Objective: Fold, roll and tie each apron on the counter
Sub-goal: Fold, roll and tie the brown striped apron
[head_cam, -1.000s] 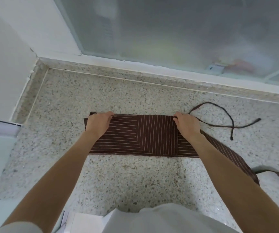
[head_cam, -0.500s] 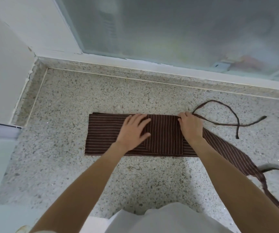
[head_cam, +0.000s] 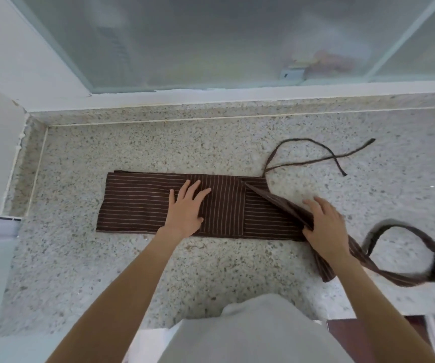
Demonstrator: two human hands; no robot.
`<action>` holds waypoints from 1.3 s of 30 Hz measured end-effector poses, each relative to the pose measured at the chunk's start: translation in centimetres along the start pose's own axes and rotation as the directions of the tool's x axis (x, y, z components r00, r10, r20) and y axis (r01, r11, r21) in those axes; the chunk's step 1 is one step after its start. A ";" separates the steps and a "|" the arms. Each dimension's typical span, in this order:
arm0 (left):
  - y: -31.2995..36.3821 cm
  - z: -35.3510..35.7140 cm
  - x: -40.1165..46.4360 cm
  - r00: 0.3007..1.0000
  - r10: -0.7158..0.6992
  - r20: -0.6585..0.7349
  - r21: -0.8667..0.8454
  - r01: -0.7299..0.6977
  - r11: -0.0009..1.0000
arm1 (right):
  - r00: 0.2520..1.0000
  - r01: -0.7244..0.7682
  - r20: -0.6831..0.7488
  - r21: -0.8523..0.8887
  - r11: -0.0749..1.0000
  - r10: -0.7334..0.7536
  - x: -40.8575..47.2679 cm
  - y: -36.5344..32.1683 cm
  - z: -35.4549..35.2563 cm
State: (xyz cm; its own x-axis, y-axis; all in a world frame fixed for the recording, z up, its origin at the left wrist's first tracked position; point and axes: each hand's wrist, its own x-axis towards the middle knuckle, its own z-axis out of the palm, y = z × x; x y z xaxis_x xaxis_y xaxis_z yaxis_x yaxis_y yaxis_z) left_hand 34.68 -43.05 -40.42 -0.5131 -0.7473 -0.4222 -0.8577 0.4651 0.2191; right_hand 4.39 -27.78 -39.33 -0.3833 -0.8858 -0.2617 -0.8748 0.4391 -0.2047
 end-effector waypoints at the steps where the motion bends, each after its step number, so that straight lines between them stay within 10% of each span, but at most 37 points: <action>1: 1.3 0.1 -0.2 0.999 0.038 -0.030 0.039 -0.037 0.999 | 0.998 -0.059 -0.010 0.000 0.998 0.059 -1.1 0.9 -0.3; 6: 7.7 1.4 -0.3 0.951 0.256 -0.171 -0.009 -0.261 0.965 | 0.992 -0.125 0.026 0.012 0.992 0.125 -1.3 2.1 -3.3; 12: 13.4 3.6 0.8 0.992 0.097 0.080 -0.009 -0.096 0.995 | 0.995 -0.046 0.074 -0.187 0.981 0.061 5.1 6.4 -7.0; 18: 15.1 4.2 0.7 0.999 0.022 0.043 -0.021 -0.021 1.000 | 0.969 -0.173 -0.151 0.163 0.971 0.198 3.3 12.5 -6.0; 22: 16.5 4.6 1.0 1.000 -0.009 0.016 -0.018 0.010 1.000 | 0.926 -0.372 0.031 0.240 0.897 0.376 -1.7 15.4 -2.9; 29: 17.3 5.0 1.1 0.998 -0.058 0.023 -0.035 0.059 0.998 | 0.962 -0.144 -0.171 0.341 0.929 0.212 -2.6 16.1 -2.4; 39: 17.6 5.6 0.5 0.999 -0.049 0.021 -0.008 0.049 0.999 | 0.960 -0.280 -0.028 -0.191 0.941 0.280 -2.7 19.7 -3.8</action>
State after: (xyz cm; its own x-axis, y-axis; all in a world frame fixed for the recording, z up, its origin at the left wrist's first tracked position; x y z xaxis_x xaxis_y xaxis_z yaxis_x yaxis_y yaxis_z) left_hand 19.50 -32.62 -41.68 -0.4699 -0.7590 -0.4506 -0.8820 0.4244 0.2049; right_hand -12.96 -17.30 -39.09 -0.6209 -0.7312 -0.2824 -0.7723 0.6323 0.0606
